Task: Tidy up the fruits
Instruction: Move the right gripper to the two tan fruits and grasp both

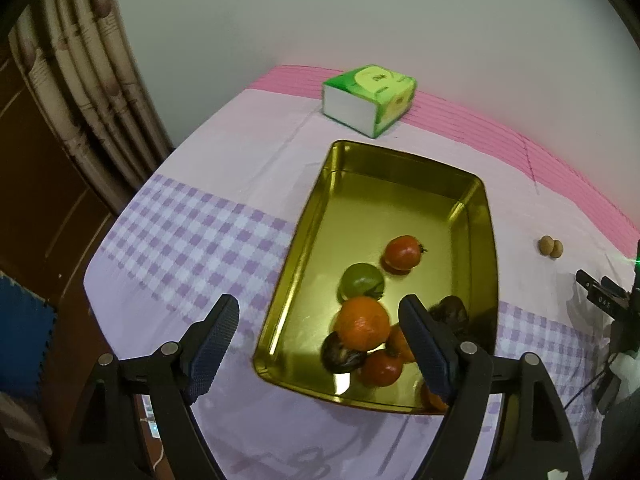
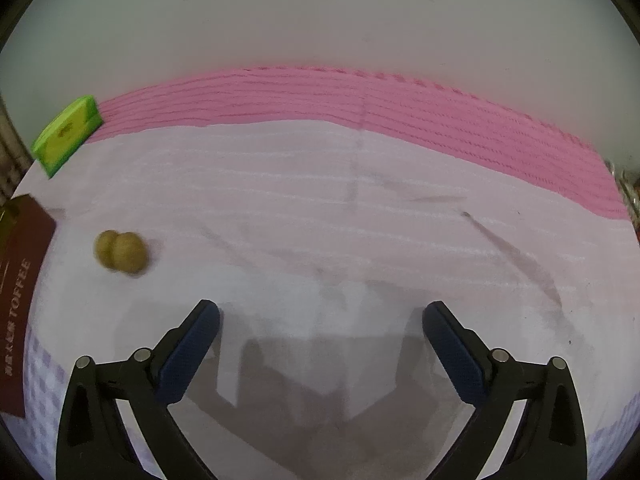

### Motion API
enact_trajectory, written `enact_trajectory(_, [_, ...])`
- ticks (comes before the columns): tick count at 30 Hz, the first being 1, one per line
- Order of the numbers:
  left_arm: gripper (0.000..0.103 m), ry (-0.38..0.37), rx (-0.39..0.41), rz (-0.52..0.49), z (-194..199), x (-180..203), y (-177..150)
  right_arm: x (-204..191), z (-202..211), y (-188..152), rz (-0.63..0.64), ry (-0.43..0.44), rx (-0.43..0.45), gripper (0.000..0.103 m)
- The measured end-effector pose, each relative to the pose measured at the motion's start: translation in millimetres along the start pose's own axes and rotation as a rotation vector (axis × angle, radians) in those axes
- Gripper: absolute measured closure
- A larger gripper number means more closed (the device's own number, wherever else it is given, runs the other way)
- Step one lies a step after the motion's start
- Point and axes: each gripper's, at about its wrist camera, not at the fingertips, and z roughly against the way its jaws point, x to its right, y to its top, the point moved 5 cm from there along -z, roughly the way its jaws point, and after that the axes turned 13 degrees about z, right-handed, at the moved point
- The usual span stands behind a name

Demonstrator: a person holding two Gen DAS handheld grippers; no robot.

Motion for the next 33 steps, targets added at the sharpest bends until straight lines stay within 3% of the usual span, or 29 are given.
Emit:
enact_trajectory(8, [0.024, 0.023, -0.008, 0.111, -1.4, -32.0, -3.5, -63.0, 12.3, 24.5, 0.092, 0.095, 0.036, 0.016])
enact_trajectory(12, [0.015, 0.032, -0.008, 0.170, -3.3, -45.2, -2.4, -84.6, 6.0, 31.6, 0.109, 0.120, 0.013, 0.024])
enact_trajectory(18, [0.015, 0.034, -0.003, 0.200, -4.1, -51.8, -0.6, -89.1, -9.5, 42.3, 0.087, 0.117, -0.024, 0.034])
enact_trajectory(33, [0.015, 0.029, -0.019, 0.195, -8.3, -50.2, -0.7, -107.0, -11.0, 50.2, 0.107, 0.081, 0.010, 0.054])
